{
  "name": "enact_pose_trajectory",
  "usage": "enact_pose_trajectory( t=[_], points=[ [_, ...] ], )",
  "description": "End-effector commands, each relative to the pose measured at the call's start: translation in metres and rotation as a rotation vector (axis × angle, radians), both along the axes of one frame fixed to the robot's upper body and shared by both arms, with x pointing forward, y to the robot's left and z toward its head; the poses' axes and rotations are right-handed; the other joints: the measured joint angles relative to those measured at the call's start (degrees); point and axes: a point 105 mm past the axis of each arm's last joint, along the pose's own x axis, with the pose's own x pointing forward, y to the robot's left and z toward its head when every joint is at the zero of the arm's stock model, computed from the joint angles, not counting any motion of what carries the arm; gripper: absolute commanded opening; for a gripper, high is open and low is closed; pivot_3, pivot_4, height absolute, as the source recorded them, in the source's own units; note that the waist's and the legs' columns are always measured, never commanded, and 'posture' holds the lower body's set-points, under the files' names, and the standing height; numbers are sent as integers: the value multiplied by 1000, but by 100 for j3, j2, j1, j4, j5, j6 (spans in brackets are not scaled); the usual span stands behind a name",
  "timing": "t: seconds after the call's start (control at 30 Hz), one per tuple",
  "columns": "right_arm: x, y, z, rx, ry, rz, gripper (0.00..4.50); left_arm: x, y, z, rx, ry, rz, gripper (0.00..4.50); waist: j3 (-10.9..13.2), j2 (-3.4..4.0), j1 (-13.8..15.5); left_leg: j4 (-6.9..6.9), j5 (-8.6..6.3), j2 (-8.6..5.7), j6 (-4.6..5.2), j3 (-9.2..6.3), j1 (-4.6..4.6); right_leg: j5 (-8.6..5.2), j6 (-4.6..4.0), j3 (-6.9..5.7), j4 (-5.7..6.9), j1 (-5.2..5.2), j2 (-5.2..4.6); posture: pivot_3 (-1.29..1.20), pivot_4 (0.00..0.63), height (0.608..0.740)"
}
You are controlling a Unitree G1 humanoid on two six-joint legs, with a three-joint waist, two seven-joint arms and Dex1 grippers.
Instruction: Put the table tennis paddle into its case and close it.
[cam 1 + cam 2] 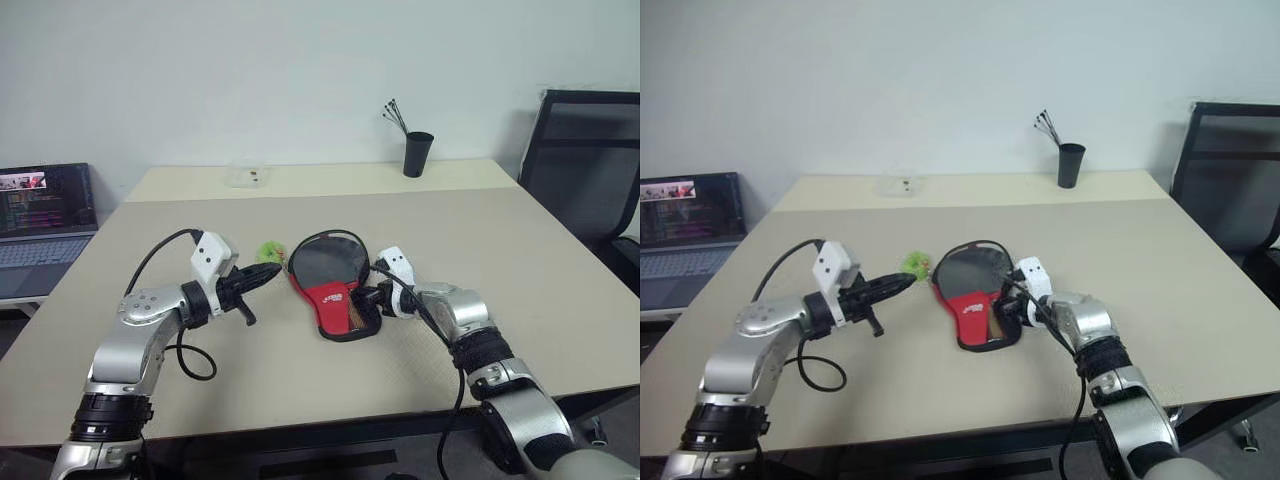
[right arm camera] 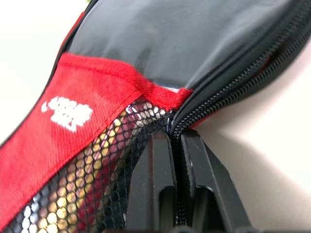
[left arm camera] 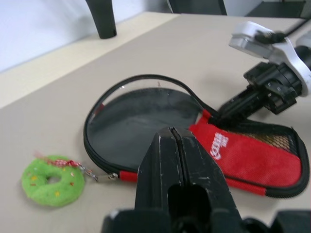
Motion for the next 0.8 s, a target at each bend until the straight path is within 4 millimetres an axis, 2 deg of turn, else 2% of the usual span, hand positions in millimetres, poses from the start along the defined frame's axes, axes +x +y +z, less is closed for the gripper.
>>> enact_pose_trajectory(
  t=[0.03,0.13,0.27,0.43,0.63,0.8],
  points=[
    [1,-5,14,81,26,-96,30,-12,-3,11,13,-24,-63,0,0,0,8,-1,0,1,0,-1,0,-1,-1,0,0,0,0,0,150,740],
    [-2,-26,34,166,44,-233,30,-25,-5,5,37,21,-128,0,2,3,19,-9,0,21,0,4,-13,-4,-6,1,1,-16,-3,0,150,740],
    [-17,-43,39,193,76,-340,30,-36,-10,3,55,51,-186,0,3,5,96,-5,0,21,-2,-2,-79,-6,-9,-8,8,-76,-2,0,150,740],
    [-40,-48,41,212,107,-410,30,-45,-16,3,72,77,-244,0,4,6,108,-10,-2,20,-4,-3,-87,-8,-8,-12,-7,-79,-2,0,150,740],
    [-83,-18,36,244,195,-294,30,-65,-25,-5,107,121,-369,0,5,7,94,-16,-2,23,-4,-6,-85,-11,-12,-16,-8,-82,2,0,150,740],
    [-108,6,30,252,209,-149,30,-83,-19,-10,129,179,-425,0,6,8,34,-20,-4,29,-6,-8,-86,-16,-20,-18,-12,-85,4,0,150,740]
  ],
)
